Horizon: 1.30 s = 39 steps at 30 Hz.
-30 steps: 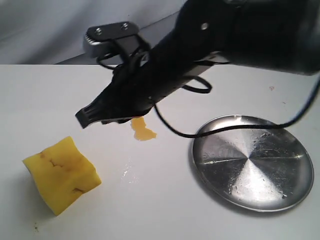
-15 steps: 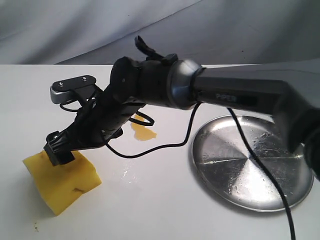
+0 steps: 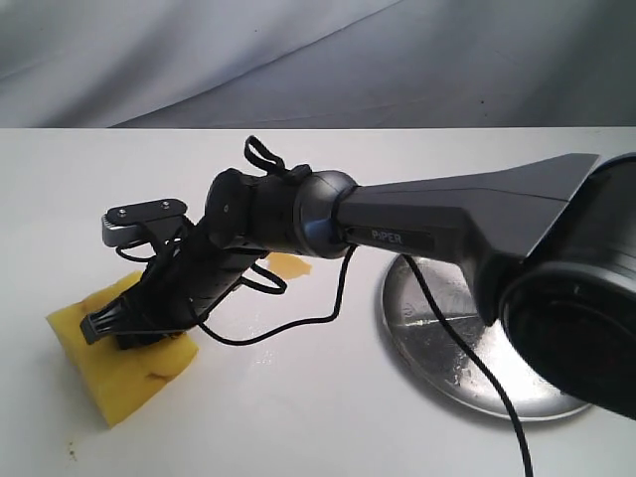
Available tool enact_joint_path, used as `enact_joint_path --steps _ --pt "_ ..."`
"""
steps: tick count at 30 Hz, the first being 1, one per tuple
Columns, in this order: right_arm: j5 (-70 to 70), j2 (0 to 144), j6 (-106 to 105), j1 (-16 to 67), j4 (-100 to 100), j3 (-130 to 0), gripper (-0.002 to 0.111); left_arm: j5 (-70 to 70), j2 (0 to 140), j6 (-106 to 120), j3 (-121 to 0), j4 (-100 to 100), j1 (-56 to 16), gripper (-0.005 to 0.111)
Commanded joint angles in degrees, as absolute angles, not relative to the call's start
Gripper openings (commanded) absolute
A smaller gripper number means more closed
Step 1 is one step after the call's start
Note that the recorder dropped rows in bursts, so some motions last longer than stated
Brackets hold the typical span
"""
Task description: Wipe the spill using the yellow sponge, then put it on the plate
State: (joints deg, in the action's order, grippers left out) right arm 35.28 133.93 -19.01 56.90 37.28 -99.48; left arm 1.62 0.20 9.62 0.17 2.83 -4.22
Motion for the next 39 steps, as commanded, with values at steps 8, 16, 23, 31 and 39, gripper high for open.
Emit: enact_joint_path --steps 8,16,23,31,39 --pt "35.37 128.32 -12.14 56.48 20.18 -99.38 0.0 1.33 0.0 9.12 0.0 2.42 -3.97 0.0" --pt "34.33 126.21 -4.83 48.57 12.14 -99.38 0.0 1.33 0.0 9.12 0.0 2.42 -3.97 0.0" --pt "34.76 129.55 -9.27 42.37 14.63 -99.38 0.0 1.33 0.0 9.12 0.0 2.42 -3.97 0.0" --pt "35.39 134.7 -14.52 41.8 17.67 -99.38 0.0 1.33 0.0 9.12 0.0 2.42 -3.97 0.0" --pt "36.71 135.62 -2.69 41.19 -5.37 -100.1 0.0 1.33 0.0 9.12 0.0 2.42 -3.97 0.0"
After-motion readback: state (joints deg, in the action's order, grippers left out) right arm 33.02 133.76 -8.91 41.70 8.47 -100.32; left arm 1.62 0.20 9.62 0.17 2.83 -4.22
